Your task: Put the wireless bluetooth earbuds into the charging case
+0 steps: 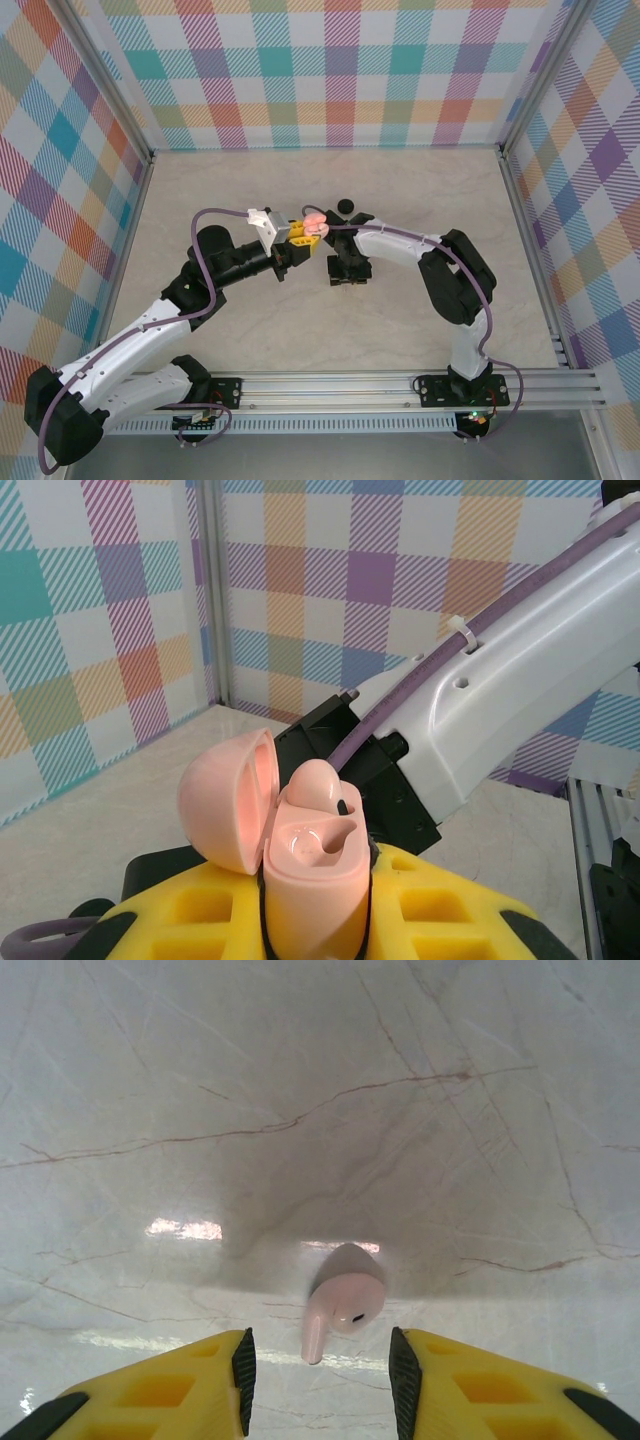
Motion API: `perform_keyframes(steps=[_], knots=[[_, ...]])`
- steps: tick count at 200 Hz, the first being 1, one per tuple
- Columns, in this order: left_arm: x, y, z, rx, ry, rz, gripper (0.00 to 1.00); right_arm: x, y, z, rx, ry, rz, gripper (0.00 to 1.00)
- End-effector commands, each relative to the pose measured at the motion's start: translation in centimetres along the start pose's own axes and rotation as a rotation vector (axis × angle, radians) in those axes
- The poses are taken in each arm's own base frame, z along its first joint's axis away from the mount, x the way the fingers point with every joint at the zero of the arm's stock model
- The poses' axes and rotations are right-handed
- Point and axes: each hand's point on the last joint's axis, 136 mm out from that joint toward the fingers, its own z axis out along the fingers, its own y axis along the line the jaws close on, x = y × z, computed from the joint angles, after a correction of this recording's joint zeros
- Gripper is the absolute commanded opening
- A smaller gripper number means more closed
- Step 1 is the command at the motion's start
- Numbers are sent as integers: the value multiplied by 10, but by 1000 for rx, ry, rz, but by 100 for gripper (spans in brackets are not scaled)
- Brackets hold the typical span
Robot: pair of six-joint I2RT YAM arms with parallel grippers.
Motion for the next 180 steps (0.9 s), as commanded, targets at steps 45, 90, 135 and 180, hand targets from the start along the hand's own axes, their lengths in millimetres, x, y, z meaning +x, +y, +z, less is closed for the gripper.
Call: perform_keyframes(steps=[45, 90, 135, 180], knots=[[-9, -5, -1, 9, -35, -2, 7, 3, -5, 9, 37, 27, 123, 43], [-9, -5, -1, 11, -36, -3, 7, 3, -6, 14, 50, 36, 123, 41], [-9, -5, -1, 15, -38, -7, 7, -1, -12, 15, 71, 17, 124, 39], [-10, -6, 0, 16, -38, -9, 7, -6, -10, 15, 64, 7, 116, 39]])
